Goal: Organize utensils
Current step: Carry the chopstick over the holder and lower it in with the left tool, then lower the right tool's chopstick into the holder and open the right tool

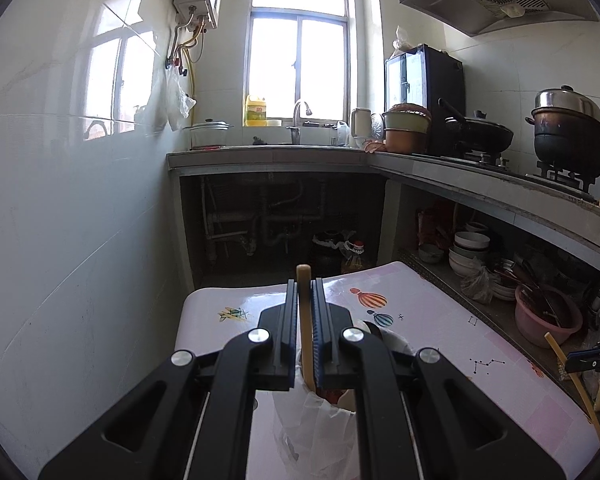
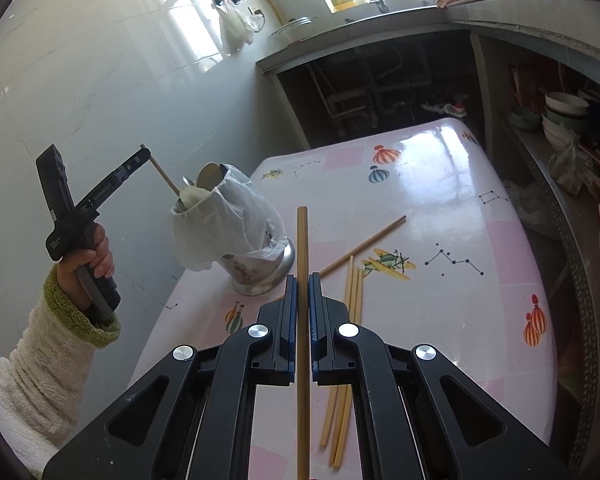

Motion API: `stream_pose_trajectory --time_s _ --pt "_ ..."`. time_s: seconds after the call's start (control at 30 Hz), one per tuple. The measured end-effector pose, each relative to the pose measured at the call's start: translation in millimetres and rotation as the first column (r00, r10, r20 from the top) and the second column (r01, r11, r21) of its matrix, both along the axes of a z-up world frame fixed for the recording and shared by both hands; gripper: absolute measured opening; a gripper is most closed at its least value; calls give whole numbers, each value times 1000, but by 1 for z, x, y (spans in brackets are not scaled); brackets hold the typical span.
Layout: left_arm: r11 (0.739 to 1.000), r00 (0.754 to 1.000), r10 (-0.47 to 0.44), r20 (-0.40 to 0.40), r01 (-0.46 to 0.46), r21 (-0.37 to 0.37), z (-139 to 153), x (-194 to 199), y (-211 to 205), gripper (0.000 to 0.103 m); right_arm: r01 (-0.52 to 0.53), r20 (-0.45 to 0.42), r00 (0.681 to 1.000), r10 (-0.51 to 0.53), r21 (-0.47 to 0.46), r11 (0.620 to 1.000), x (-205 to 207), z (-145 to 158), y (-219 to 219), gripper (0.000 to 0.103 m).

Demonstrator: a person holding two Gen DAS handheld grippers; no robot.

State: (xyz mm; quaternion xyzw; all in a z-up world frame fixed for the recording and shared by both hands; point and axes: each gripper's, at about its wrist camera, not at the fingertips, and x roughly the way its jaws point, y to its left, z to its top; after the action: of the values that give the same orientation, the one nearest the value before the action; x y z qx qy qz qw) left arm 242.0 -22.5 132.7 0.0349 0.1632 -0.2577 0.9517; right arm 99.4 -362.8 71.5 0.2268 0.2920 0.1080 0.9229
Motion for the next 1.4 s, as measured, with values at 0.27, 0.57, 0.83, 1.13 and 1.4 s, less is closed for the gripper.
stream_pose_trajectory --time_s 0.27,0.57,0.83,1.13,1.4 --pt "1000 1000 0 -19 0 -5 0 -8 6 7 -40 53 998 40 -10 999 9 20 6 4" --pt "1000 997 -14 -77 12 -29 5 -16 12 18 -97 255 961 105 -44 994 61 95 27 4" --pt "996 997 0 -73 -6 -84 1 -55 39 29 -112 422 900 113 -27 993 137 156 49 4" --pt "989 986 101 -135 -114 -92 -31 -103 96 31 -123 531 838 126 -43 992 221 169 71 4" --pt "964 950 231 -211 -254 -85 -60 -117 141 31 -90 523 839 147 -132 987 271 146 97 4"
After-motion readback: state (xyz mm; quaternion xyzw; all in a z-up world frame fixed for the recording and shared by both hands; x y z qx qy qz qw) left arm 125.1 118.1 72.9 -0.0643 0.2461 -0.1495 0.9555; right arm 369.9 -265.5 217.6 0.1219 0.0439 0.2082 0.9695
